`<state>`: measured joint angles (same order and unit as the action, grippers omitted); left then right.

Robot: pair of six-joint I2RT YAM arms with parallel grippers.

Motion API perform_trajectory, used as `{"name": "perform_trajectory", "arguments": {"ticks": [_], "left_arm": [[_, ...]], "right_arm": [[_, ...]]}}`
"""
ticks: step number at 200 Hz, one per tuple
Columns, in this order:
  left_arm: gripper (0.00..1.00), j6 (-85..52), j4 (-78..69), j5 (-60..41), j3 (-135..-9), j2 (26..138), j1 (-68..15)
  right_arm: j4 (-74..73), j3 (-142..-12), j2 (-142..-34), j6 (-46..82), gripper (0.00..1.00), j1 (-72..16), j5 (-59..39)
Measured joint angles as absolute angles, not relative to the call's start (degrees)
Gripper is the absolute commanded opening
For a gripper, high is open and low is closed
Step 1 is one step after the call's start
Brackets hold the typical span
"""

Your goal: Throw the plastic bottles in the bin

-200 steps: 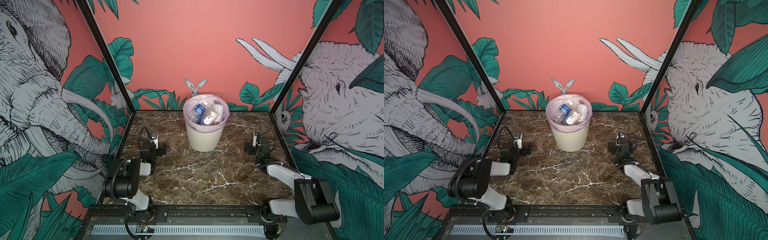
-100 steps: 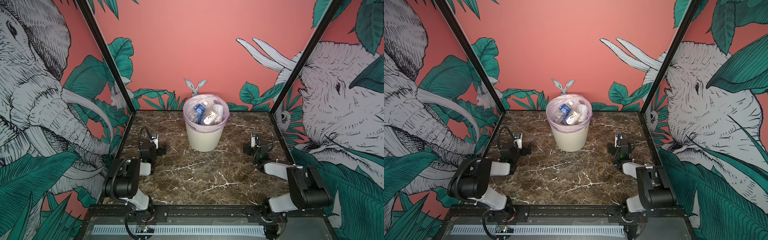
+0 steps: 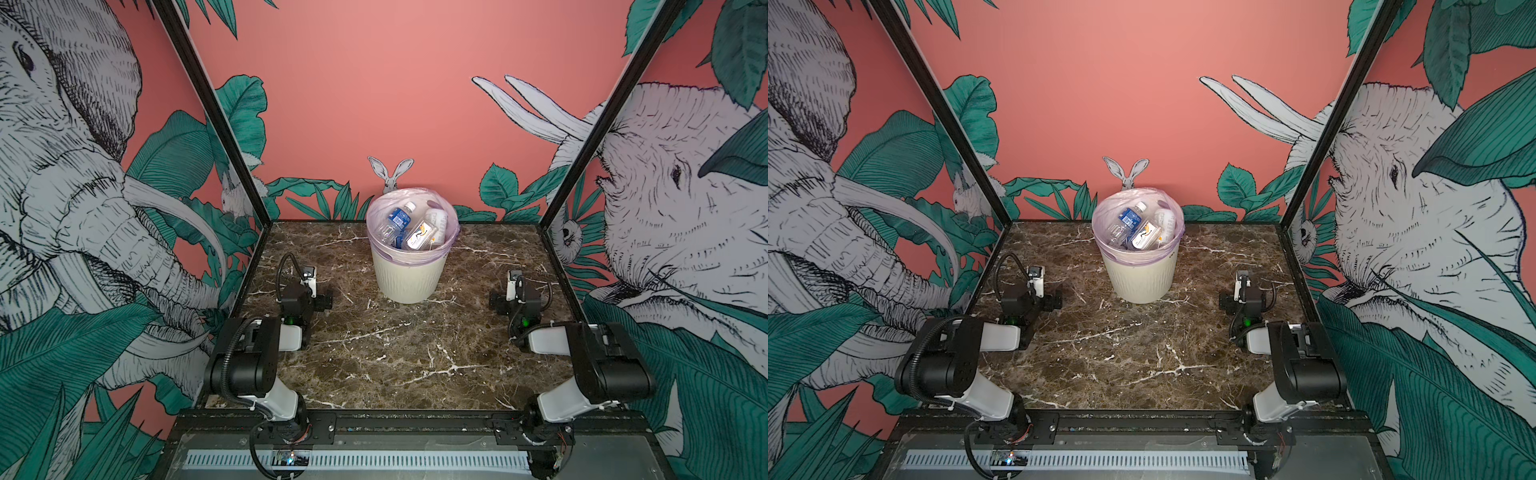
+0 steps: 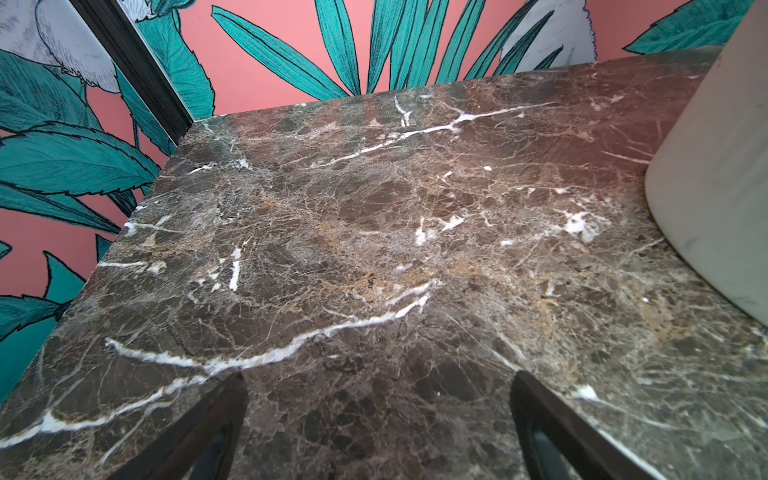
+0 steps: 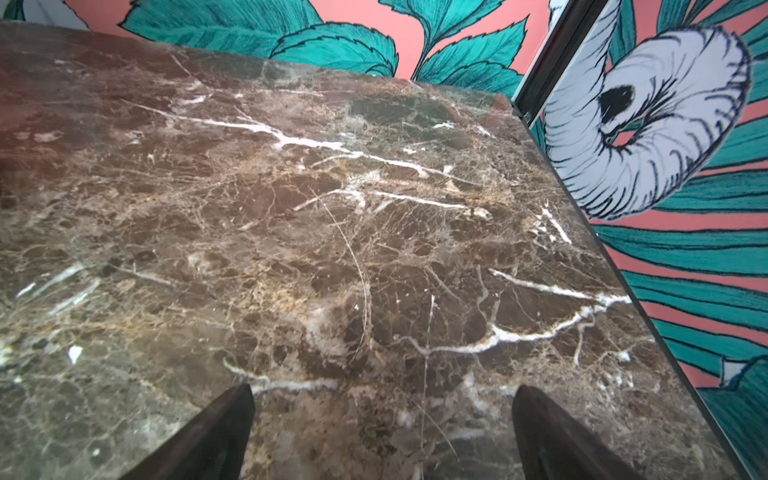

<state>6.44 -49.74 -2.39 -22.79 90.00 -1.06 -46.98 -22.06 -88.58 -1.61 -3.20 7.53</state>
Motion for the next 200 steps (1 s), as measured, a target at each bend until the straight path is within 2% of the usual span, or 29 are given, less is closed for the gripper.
{"name": "perform_trajectory", "arguments": {"ticks": [60, 107, 200], "left_arm": [[1.00, 6.5, -49.7, -2.4, -22.8, 90.0, -1.1], [1.00, 6.5, -49.6, -1.1, -23.0, 90.0, -1.2], [0.99, 6.5, -49.6, -0.2, -23.2, 90.0, -1.6]], "right_arm": [[-49.5, -22.0, -88.6, -1.5, 0.99, -3.2, 7.1], [-50.2, -22.0, -88.6, 0.1, 0.99, -3.2, 11.4], [-50.4, -22.0, -88.6, 0.7, 0.99, -3.2, 12.7]]}}
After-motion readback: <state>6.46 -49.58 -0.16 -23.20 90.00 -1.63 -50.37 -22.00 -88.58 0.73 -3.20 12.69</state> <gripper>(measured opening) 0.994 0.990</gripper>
